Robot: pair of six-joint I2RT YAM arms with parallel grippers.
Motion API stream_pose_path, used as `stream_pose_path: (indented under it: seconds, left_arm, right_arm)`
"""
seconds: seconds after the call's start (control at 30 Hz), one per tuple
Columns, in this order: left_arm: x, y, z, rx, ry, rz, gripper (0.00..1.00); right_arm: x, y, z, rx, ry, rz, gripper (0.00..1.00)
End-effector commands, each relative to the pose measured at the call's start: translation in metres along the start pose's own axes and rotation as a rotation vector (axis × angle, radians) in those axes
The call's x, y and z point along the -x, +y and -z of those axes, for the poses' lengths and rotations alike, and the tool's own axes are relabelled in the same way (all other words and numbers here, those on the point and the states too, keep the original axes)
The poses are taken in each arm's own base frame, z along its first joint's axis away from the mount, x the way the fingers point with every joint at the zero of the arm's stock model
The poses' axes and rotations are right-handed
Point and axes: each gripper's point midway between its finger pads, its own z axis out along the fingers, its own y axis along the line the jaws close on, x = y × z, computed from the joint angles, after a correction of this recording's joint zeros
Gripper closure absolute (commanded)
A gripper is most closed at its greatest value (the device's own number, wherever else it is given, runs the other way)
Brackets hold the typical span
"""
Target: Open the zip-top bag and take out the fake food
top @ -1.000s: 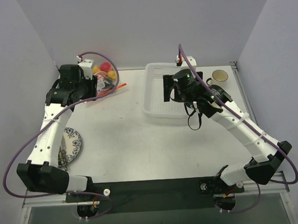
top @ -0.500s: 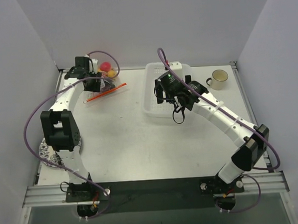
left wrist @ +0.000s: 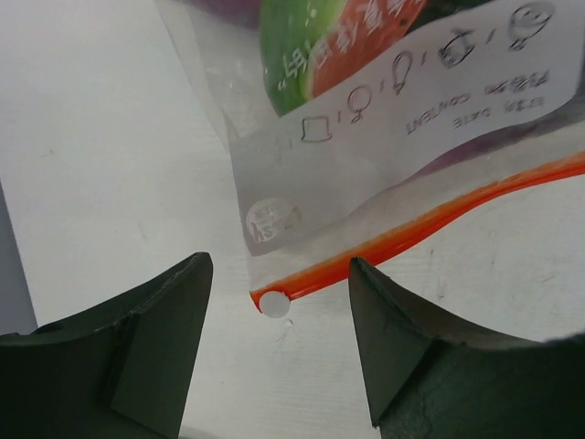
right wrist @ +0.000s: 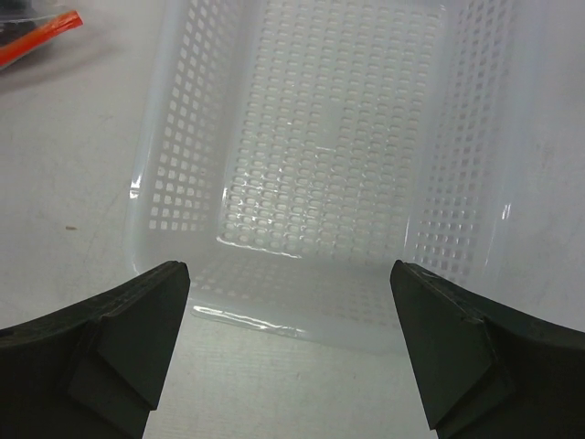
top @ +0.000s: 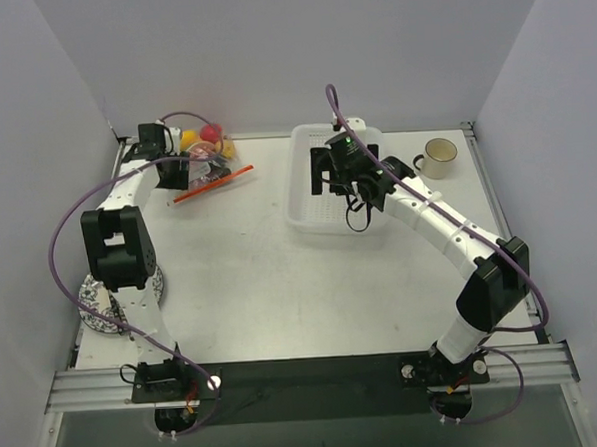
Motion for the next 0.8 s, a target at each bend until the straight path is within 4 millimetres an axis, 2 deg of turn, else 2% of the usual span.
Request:
stream_pose_path:
  seconds: [0.0, 0.17, 0.37, 0.43, 0.57, 0.77]
  left_arm:
    - [-0.001, 0.024, -0.009, -0.015, -0.043, 0.055, 0.28]
    - [-0.018, 0.026, -0.021, -0.033, -0.019, 0.068, 0.28]
    - [-0.018, -0.005, -0.025, -0.174, -0.041, 0.076, 0.28]
    - [-0.017, -0.02, -0.026, -0.234, -0.039, 0.075, 0.28]
    - [-0.022, -0.033, -0.029, -0.295, -0.033, 0.064, 0.28]
    - [-0.035, -0.03, -0.04, -0.264, -0.017, 0.033, 0.29]
  right_arm:
    - [0.0, -0.001, -0.023, 0.025, -0.007, -0.02, 0.0]
    - [-0.03, -0.007, -0.04, 0.003, 0.063, -0.006, 0.0]
    - [-0.054, -0.018, -0.044, -0.018, 0.092, -0.005, 0.0]
    - [-0.056, -0.018, -0.041, -0.011, 0.089, -0.011, 0.0]
    - [-0.062, -0.02, -0.038, -0.003, 0.092, -0.013, 0.0]
    - [-0.072, -0.022, -0.04, -0.01, 0.109, -0.004, 0.0]
